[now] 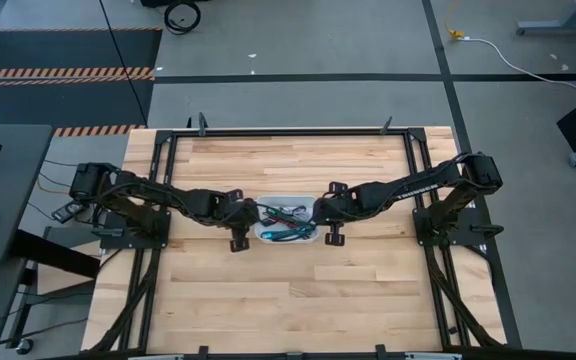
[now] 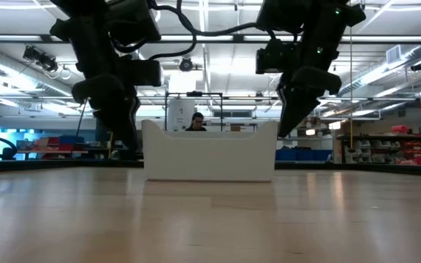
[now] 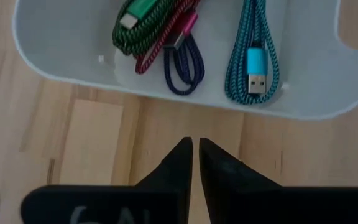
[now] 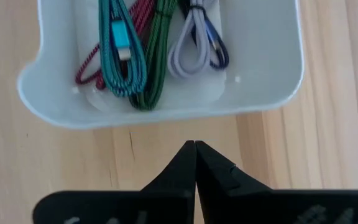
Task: Pick and place USB-C Cables
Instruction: Return to Home Position
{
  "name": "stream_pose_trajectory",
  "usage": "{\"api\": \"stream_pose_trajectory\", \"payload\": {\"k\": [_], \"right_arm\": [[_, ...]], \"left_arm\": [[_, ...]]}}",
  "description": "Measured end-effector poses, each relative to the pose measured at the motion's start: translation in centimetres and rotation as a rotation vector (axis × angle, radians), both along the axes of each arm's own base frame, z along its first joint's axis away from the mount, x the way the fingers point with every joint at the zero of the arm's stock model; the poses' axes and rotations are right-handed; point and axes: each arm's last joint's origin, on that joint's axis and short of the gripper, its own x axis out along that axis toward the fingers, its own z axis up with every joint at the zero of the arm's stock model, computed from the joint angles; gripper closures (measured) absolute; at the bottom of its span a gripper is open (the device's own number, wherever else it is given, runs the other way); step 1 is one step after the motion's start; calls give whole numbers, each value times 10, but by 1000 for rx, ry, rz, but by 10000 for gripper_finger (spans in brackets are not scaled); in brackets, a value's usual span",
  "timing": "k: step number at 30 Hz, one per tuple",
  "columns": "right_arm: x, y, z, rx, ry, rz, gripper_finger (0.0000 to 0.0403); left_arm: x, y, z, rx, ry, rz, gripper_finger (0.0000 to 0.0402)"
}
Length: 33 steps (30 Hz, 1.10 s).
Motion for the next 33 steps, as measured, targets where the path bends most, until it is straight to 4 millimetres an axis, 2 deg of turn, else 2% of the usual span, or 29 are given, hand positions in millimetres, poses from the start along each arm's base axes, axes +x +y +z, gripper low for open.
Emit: {"api": "stream_pose_trajectory", "payload": {"k": [4, 9, 12, 16, 20, 22, 25, 29, 33], "right_arm": [[-6, 0, -2, 9, 53, -33, 390], [-6, 6, -2, 63, 51, -17, 393], [-4, 11, 6, 73, -25, 2, 396], [-10, 13, 26, 86, -106, 6, 396], [-29, 12, 44, 73, -99, -38, 396], [-39, 12, 48, 79, -139, -30, 396], [-55, 15, 48, 126, -289, 17, 394], [-89, 13, 36, 223, -489, 51, 396], [-120, 5, 26, 273, -706, 37, 396]], "left_arm": [[-7, 1, -3, 28, 73, 13, 365], [-25, 6, -1, 126, 208, 132, 365], [-28, 4, 8, 157, 162, 143, 366], [-35, -6, 36, 228, 4, 94, 377], [-49, -13, 67, 249, -190, 61, 393], [-58, -15, 74, 238, -309, 42, 396], [-77, -16, 71, 214, -494, 17, 395], [-101, -11, 55, 150, -712, -4, 388], [-121, -10, 53, 95, -906, -61, 392]]}}
